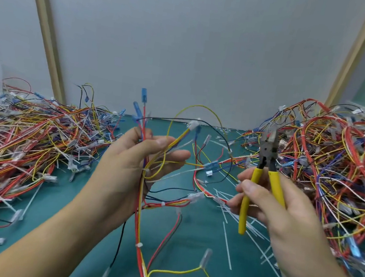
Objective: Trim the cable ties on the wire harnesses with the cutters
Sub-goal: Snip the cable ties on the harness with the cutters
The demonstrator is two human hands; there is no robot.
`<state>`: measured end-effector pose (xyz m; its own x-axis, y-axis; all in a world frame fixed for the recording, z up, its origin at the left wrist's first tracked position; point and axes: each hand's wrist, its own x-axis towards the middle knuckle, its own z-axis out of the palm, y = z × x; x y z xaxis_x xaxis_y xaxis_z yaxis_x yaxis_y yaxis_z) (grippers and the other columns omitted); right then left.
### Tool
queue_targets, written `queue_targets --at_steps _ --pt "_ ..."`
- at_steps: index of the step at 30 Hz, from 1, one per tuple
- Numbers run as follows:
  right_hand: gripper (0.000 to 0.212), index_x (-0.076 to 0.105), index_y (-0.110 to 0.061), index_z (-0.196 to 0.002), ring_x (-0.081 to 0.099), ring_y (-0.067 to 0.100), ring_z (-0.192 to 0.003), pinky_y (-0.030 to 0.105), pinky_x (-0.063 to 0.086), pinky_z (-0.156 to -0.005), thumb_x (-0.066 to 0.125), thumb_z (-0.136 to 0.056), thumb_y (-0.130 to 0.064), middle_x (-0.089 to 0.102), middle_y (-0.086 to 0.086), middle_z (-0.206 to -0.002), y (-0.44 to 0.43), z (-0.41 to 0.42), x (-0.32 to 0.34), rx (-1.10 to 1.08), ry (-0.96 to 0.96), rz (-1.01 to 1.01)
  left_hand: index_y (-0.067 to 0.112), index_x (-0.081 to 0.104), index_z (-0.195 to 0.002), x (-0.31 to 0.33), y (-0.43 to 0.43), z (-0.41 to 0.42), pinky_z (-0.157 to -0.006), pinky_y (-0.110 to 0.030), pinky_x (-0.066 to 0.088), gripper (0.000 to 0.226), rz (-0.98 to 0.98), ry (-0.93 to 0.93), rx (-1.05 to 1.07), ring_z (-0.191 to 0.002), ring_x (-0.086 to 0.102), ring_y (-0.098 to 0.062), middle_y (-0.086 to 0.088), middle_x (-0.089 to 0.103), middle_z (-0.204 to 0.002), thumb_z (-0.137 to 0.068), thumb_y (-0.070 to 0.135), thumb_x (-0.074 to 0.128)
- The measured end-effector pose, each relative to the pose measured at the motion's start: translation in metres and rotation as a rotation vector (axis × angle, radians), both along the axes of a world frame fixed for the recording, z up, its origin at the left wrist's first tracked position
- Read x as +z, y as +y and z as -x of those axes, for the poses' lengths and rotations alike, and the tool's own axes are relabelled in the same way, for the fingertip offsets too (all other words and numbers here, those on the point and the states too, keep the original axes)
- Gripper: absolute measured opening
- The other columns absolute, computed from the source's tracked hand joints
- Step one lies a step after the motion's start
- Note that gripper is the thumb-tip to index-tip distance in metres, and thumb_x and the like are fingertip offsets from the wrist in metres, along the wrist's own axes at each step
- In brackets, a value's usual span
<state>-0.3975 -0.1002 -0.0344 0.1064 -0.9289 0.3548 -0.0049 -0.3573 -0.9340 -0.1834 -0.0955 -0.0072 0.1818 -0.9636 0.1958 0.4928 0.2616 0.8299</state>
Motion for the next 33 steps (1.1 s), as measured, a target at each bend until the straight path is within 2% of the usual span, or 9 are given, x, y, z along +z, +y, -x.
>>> queue_targets --at_steps 3,9,13,19,21,24,26,29,33 --pt "0.015 0.070 -0.027 -0.087 0.073 0.024 -0.078 0.032 0.060 -0.071 0.061 -0.092 -0.015 0.072 0.009 -0.083 -0.003 0.000 -0.004 -0.010 0.021 -0.009 0.013 0.049 -0.080 0.002 0.000 -0.003 -0.067 -0.033 0.061 0.017 -0.013 0.060 -0.006 -0.076 0.075 -0.028 -0.010 0.068 -0.084 -0.084 0.000 0.059" --pt "0.016 0.071 -0.025 -0.089 0.074 0.023 -0.079 0.030 0.057 -0.070 0.059 -0.094 -0.015 0.072 0.013 -0.080 -0.006 0.004 -0.002 -0.071 -0.018 -0.009 0.013 0.049 -0.083 0.001 0.000 -0.004 -0.057 -0.030 0.059 0.017 -0.025 0.034 -0.023 -0.063 0.072 -0.023 -0.009 0.068 -0.085 -0.091 -0.001 0.053" --pt "0.015 0.071 -0.024 -0.092 0.074 0.024 -0.081 0.038 0.057 -0.077 0.059 -0.095 -0.014 0.073 0.012 -0.082 -0.014 0.008 0.000 -0.114 -0.064 -0.019 0.012 0.049 -0.085 0.001 0.001 -0.004 -0.057 -0.030 0.060 0.013 -0.016 -0.012 -0.026 -0.059 0.070 -0.022 -0.004 0.068 -0.082 -0.089 0.001 0.055" --pt "0.015 0.067 -0.020 -0.102 0.075 0.022 -0.085 0.031 0.061 -0.074 0.062 -0.094 -0.008 0.071 -0.015 -0.113 -0.027 0.010 0.008 -0.081 -0.128 -0.018 0.012 0.049 -0.086 0.001 0.007 0.004 -0.061 -0.040 0.061 0.017 0.062 -0.132 -0.106 -0.056 0.067 -0.026 -0.005 0.066 -0.086 -0.074 0.009 0.060" --pt "0.014 0.066 -0.016 -0.100 0.075 0.024 -0.083 0.034 0.061 -0.076 0.064 -0.092 -0.005 0.074 -0.004 -0.110 -0.032 0.007 0.014 -0.030 -0.093 -0.049 0.010 0.054 -0.088 0.003 0.010 0.009 -0.060 -0.040 0.059 0.018 0.107 -0.198 -0.123 -0.057 0.067 -0.028 -0.008 0.066 -0.089 -0.074 0.007 0.065" --pt "0.015 0.063 -0.012 -0.093 0.071 0.022 -0.068 0.032 0.061 -0.067 0.067 -0.088 0.002 0.073 0.015 -0.088 -0.037 -0.002 0.030 0.007 -0.111 -0.099 0.011 0.061 -0.084 0.010 0.010 0.012 -0.060 -0.041 0.058 0.011 0.107 -0.257 -0.128 -0.057 0.067 -0.032 -0.010 0.065 -0.091 -0.077 0.003 0.064" --pt "0.017 0.062 -0.011 -0.091 0.068 0.020 -0.063 0.031 0.061 -0.063 0.067 -0.088 0.005 0.069 0.013 -0.080 -0.041 -0.006 0.045 0.016 -0.133 -0.097 0.007 0.058 -0.087 0.013 0.004 0.007 -0.062 -0.044 0.061 0.010 -0.003 -0.285 -0.048 -0.057 0.067 -0.033 -0.013 0.064 -0.085 -0.081 0.001 0.063" --pt "0.015 0.061 -0.011 -0.092 0.068 0.021 -0.066 0.036 0.061 -0.068 0.063 -0.091 0.004 0.073 0.009 -0.077 -0.047 -0.010 0.073 0.057 -0.211 -0.063 0.000 0.056 -0.094 0.015 -0.007 -0.013 -0.079 -0.048 0.060 0.006 -0.216 -0.290 0.097 -0.064 0.068 -0.033 -0.020 0.065 -0.080 -0.089 -0.003 0.055" --pt "0.014 0.062 -0.013 -0.093 0.071 0.021 -0.070 0.032 0.061 -0.069 0.059 -0.095 0.000 0.073 0.003 -0.075 -0.047 -0.020 0.106 0.125 -0.223 0.094 0.006 0.059 -0.091 0.021 -0.012 -0.047 -0.068 -0.035 0.046 0.014 -0.318 -0.203 0.393 -0.075 0.057 -0.025 -0.013 0.057 -0.086 -0.082 0.015 0.062"
